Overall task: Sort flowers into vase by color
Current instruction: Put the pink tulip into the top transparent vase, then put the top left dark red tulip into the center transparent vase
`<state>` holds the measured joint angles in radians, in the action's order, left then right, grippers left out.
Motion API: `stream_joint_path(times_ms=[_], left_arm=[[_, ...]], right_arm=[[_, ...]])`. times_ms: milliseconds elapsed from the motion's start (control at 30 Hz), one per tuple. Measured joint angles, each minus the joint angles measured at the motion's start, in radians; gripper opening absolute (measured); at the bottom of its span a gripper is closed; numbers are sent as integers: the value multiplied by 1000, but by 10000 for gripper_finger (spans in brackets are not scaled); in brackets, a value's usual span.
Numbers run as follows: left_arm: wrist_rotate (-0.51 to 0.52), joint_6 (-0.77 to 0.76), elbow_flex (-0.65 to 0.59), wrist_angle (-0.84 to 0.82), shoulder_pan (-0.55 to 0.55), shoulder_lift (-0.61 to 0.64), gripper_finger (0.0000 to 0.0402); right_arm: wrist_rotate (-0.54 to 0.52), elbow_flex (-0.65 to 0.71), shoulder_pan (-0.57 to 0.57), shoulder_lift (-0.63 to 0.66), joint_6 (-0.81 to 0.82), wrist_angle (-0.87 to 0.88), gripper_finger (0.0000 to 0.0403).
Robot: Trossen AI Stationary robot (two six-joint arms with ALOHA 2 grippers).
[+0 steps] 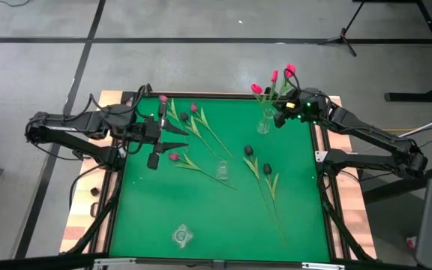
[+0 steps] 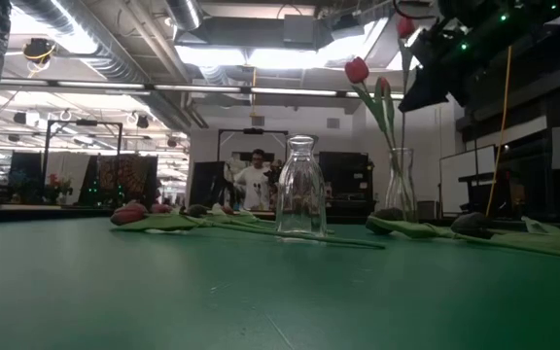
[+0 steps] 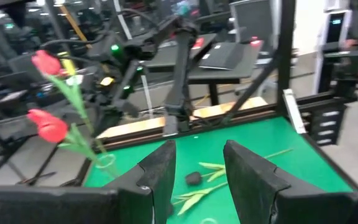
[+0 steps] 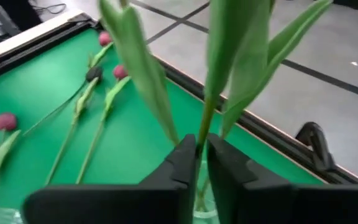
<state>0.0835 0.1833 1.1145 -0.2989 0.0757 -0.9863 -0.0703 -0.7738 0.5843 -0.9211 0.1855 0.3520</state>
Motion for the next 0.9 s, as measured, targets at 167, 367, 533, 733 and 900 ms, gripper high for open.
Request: stream_joint_path(times_ms=[167, 367, 533, 733, 900], left_arm=[[60, -5, 0, 2, 0, 0, 133], [87, -77, 0, 4, 0, -1, 133], [183, -124, 0, 12, 0, -1, 133], [230, -182, 0, -8, 0, -3, 133], [480, -216, 0, -191, -6, -7, 133]], right_arm=[[61, 0, -1, 0, -1, 0, 113], [71, 0, -1, 0, -8, 2, 203], [50, -17, -1, 10, -17, 43, 250], [2, -120, -1, 19, -64, 244, 264], [-68, -196, -1, 33, -90, 435, 264]])
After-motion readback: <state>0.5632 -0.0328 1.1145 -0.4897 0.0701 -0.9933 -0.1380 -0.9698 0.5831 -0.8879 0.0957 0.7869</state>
